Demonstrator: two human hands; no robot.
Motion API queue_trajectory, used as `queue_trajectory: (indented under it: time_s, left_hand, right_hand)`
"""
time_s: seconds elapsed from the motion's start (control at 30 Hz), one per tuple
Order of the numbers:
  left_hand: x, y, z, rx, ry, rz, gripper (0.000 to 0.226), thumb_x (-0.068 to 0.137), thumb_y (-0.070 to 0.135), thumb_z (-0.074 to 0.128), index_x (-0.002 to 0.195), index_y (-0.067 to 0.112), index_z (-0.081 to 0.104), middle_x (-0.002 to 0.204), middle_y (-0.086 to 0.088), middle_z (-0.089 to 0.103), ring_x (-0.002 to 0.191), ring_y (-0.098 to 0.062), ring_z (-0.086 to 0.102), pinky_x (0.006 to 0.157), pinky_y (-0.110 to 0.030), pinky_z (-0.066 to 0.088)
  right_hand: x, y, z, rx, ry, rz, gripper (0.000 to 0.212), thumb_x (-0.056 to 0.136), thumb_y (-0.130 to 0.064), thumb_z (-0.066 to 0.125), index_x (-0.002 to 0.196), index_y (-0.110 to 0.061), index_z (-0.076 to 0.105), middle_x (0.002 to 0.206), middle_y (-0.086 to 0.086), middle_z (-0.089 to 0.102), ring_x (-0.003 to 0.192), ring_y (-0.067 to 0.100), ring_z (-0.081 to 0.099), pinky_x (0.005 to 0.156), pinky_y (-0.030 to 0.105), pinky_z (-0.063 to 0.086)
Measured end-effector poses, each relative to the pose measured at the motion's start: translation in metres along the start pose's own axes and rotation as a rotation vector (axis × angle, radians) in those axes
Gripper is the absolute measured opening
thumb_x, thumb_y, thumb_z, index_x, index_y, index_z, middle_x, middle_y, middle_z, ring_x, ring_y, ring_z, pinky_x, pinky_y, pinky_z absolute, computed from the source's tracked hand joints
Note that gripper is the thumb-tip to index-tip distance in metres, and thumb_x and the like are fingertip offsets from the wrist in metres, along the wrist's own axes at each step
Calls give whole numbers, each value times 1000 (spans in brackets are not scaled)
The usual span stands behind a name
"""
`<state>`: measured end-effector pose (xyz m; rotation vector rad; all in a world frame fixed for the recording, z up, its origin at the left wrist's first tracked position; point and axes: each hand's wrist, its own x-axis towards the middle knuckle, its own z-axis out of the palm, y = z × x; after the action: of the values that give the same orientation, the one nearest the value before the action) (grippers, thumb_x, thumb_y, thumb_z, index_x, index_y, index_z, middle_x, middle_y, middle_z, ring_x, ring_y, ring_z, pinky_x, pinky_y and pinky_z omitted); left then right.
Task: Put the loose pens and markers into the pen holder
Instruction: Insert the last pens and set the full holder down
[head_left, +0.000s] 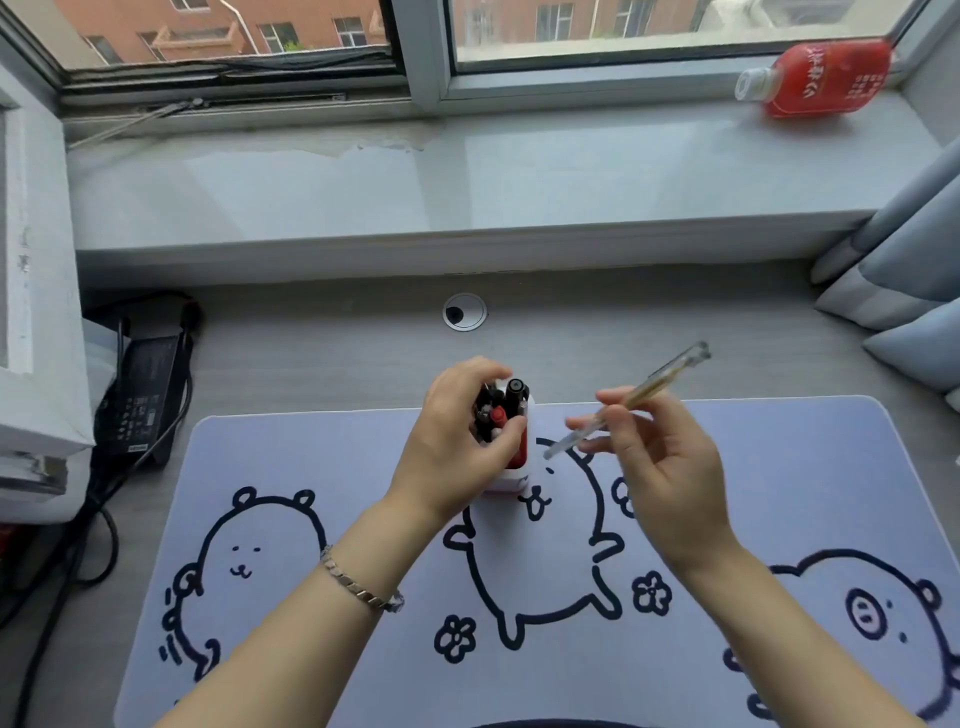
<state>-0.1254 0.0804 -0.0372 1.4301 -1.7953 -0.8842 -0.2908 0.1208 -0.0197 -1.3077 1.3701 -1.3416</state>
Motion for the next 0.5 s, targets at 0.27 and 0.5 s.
queue_trajectory:
  time_s: [0.27, 0.5]
  left_hand:
    - [-4, 2, -4, -51, -45, -108, 45, 81, 12, 63, 122, 23, 48, 119, 27, 38, 129, -6, 38, 95, -4, 30]
    - [-20, -11, -30, -165, -172, -217, 82, 66, 40, 75, 133, 45, 28, 132, 35, 31, 122, 22, 28, 99, 2, 22]
  right_hand:
    - [-6, 39, 36, -507, -174, -126, 19, 83, -28, 58, 91, -13, 67, 86, -1, 60, 87, 9, 44, 78, 10, 35]
    - [5, 4, 21, -455, -174, -340, 47, 81, -19, 63, 125, -13, 48, 121, -4, 51, 110, 5, 48, 97, 13, 36]
